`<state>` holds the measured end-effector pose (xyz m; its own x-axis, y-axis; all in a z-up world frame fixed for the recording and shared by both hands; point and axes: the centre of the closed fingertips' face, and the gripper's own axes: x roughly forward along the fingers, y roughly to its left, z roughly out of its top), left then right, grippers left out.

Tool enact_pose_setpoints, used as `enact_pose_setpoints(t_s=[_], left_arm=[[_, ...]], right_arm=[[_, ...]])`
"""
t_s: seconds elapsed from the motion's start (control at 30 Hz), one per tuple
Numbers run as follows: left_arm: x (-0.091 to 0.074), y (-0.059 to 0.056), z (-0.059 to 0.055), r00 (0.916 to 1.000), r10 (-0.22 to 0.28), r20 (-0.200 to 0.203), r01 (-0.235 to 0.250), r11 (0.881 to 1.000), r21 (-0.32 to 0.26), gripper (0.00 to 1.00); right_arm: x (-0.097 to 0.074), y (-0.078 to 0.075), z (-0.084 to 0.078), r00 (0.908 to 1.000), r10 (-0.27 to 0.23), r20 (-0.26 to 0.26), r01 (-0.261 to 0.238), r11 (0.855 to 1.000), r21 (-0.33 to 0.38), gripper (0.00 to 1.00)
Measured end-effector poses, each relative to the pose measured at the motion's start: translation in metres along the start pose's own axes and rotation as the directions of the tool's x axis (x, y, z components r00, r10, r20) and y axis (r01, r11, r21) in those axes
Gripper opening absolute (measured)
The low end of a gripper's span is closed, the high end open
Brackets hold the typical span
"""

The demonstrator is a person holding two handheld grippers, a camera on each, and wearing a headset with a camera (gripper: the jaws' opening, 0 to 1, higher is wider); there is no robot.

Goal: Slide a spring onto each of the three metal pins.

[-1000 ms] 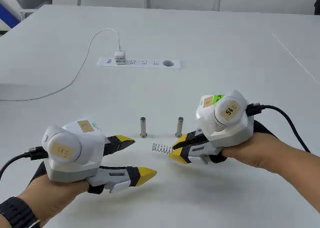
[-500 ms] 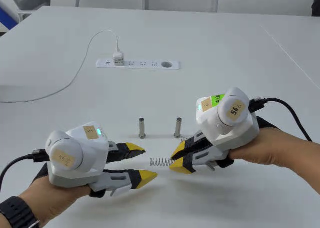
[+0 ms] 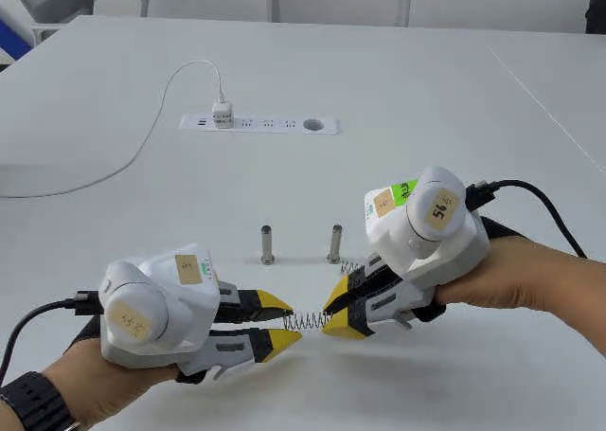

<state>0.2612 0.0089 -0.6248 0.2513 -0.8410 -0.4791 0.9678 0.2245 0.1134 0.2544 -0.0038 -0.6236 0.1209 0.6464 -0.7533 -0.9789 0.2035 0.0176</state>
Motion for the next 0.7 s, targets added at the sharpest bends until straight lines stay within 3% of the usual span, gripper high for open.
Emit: enact_pose_setpoints(t_s=[0.7], left_arm=[[0.002,0.004,0.002,0.9995,0.025,0.020,-0.025,0.999,-0.022,0.11]], right_arm=[[-0.015,-0.003,0.035,0.9945,-0.032,0.099,0.034,0.999,-0.014,0.11]])
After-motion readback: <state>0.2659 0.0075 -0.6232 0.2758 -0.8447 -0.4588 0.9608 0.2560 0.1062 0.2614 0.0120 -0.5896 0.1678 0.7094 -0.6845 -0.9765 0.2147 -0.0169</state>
